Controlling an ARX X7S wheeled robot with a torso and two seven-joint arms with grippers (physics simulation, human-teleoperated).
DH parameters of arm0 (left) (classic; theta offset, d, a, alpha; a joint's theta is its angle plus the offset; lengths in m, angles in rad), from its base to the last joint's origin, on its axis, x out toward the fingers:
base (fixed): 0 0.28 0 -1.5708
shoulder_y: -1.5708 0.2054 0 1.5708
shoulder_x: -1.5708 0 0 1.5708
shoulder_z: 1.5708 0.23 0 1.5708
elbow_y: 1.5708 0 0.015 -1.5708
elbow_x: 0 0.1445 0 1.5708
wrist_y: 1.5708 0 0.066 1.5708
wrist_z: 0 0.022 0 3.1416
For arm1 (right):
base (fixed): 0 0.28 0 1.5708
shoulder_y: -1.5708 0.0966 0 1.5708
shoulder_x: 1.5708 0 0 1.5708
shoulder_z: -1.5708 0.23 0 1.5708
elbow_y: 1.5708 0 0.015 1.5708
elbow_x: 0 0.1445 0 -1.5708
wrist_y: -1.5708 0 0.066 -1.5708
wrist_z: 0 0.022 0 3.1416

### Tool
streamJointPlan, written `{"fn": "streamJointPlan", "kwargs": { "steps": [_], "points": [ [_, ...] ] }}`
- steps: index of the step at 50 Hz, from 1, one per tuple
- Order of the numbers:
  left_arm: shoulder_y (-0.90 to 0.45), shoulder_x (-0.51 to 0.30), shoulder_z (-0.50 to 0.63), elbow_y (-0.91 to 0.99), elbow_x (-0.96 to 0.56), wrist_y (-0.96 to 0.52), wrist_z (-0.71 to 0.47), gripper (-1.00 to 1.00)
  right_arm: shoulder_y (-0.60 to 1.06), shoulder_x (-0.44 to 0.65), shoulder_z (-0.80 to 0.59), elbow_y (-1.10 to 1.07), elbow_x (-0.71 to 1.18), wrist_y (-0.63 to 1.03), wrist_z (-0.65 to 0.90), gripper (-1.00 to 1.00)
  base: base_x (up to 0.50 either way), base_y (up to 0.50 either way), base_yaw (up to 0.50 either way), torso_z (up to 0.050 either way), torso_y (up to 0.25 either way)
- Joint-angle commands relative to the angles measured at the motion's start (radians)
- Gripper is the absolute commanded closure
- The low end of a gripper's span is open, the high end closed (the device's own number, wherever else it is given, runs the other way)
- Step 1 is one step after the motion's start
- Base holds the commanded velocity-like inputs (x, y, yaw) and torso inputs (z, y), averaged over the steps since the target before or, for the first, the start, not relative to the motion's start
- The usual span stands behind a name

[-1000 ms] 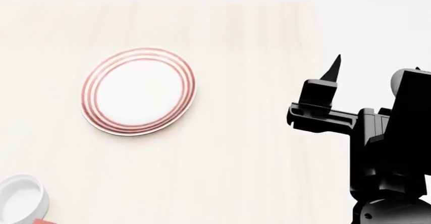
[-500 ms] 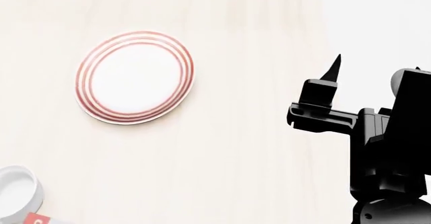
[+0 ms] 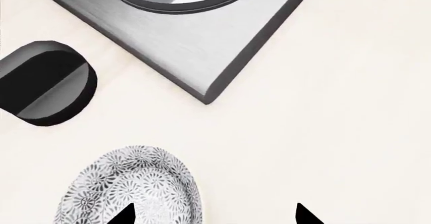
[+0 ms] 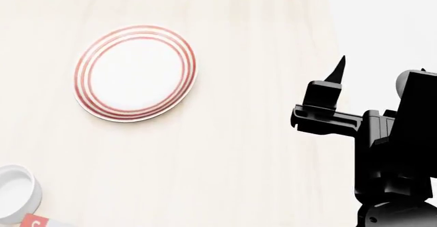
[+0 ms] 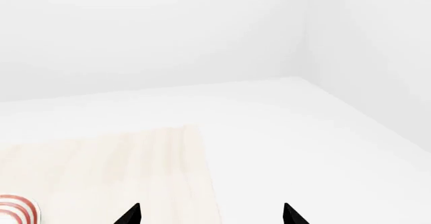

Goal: Pick the akita bowl next to the ramekin and place it on the plate.

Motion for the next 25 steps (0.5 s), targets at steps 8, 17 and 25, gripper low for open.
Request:
{"fn": "streamJointPlan", "kwargs": {
  "steps": [8, 17, 25],
  "points": [
    [0.012, 0.0, -0.014, 0.032, -0.02, -0.032, 0.023, -1.0, 0.003, -0.015, 0.018, 0.006, -0.012, -0.004, -0.015, -1.0, 0.0, 0.0, 0.0, 0.0, 0.0],
    [0.005, -0.01, 0.012, 0.017, -0.014, -0.039, 0.041, -1.0, 0.003, -0.013, 0.017, 0.007, -0.009, -0.006, -0.012, -1.0, 0.0, 0.0, 0.0, 0.0, 0.0],
    [0.018, -0.022, 0.016, 0.022, -0.016, -0.036, 0.052, -1.0, 0.006, -0.012, 0.017, 0.005, -0.001, 0.0, -0.007, -1.0, 0.0, 0.0, 0.0, 0.0, 0.0]
  ]
}}
